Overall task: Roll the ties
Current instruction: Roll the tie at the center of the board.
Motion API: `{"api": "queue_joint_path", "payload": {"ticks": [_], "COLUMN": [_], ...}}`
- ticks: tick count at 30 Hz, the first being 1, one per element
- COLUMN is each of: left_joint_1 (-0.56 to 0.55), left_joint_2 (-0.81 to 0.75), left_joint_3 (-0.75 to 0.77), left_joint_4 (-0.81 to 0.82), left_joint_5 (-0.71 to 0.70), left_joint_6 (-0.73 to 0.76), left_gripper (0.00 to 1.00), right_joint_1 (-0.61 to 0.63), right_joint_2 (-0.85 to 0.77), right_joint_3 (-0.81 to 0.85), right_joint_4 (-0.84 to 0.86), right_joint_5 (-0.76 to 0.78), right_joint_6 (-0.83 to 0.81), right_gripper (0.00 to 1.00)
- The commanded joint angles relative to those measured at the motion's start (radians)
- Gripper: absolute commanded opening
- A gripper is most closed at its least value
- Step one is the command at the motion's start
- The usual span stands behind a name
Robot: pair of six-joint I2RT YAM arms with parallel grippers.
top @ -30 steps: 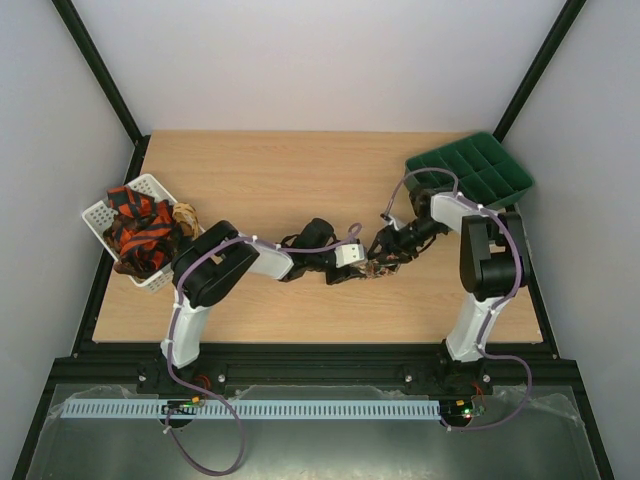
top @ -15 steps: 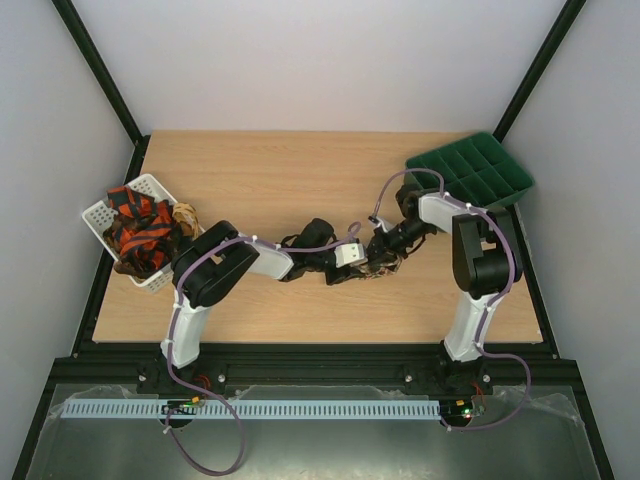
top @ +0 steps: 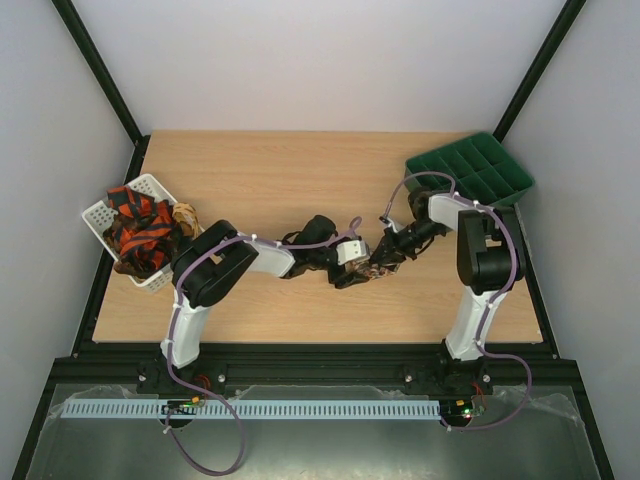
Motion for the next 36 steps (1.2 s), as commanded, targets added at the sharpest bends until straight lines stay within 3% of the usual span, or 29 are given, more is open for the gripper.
{"api": "queue_joint_path", "payload": {"ticks": [1,7,14,24,28,36], "left_joint_1": [-0.01,-0.007,-0.006,-0.018,-0.023,-0.024], "left_joint_2": [-0.014,0.017,0.012,0.058,0.088,0.052], "left_joint_3": [0.024,0.04,0.032,0.083,0.105,0.038], "left_joint_4": [0.002,0.038,0.068,0.058,0.014,-0.076], "left_joint_5": [0.043,-0.003,-0.011,-0.012,-0.033,-0.095], "left_joint_6": [-0.048,-0.118,-0.131,-0.134,-0.106,0.004], "left_gripper": [0.79,0.81,0.91,0.9,0.8,0.46], "right_joint_1": [-0.019,-0.021,-0.025,-0.016,-0.002,-0.005], "right_joint_2": [0.083,0.094,0.099,0.111,0.106,0.092], "right_joint_3": [-0.045,-0.046,-0.02,-0.048,-0.055,0.004], "right_joint_4": [0.038,0.05,0.044,0.049,0.061,0.03], "right_joint_5": [0.296,0.339,0.392,0.32,0.26,0.221], "right_joint_6": [-0.037,-0.052,-0.059,-0.015,0.017,0.015], "right_gripper": [0.01,0.01,0.01,0.01,0.01,0.02]}}
